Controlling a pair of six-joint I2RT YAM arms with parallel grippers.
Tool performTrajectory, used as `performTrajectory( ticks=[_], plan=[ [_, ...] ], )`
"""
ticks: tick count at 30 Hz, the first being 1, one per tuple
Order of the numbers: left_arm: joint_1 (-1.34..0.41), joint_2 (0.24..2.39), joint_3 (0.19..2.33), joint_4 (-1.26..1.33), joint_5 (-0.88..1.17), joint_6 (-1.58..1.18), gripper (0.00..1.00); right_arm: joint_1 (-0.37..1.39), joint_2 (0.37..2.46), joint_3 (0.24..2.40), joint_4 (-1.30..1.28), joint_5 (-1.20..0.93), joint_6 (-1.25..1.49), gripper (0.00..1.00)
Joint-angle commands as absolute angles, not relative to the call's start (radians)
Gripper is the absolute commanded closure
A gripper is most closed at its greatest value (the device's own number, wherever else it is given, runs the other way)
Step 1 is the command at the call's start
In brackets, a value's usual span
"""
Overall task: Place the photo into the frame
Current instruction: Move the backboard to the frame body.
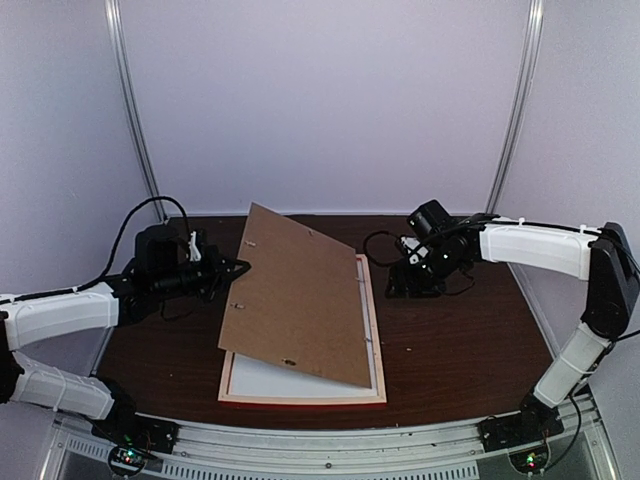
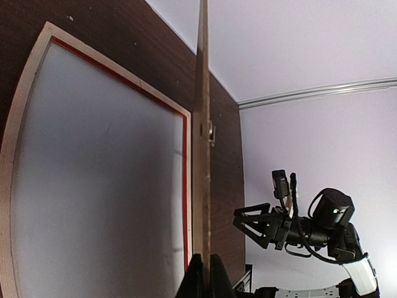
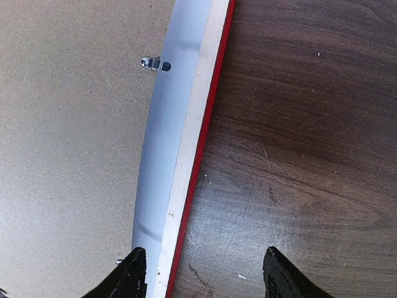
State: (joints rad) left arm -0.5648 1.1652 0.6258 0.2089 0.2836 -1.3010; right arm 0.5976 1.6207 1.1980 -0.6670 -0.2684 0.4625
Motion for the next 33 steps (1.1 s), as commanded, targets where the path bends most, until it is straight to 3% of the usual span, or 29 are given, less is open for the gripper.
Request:
performTrajectory(
  ticks=[1, 33],
  plan=[
    [-0.579, 1.164, 0.626, 0.377, 0.273, -1.340, 1.00, 0.591, 1.645, 1.226, -0.647, -0.289, 0.446, 0.36],
    [-0.609, 1.251, 0.611, 0.441, 0.279, -1.345, 1.00, 0.584, 1.660, 1.193, -0.626, -0.283, 0.456, 0.35]
  ],
)
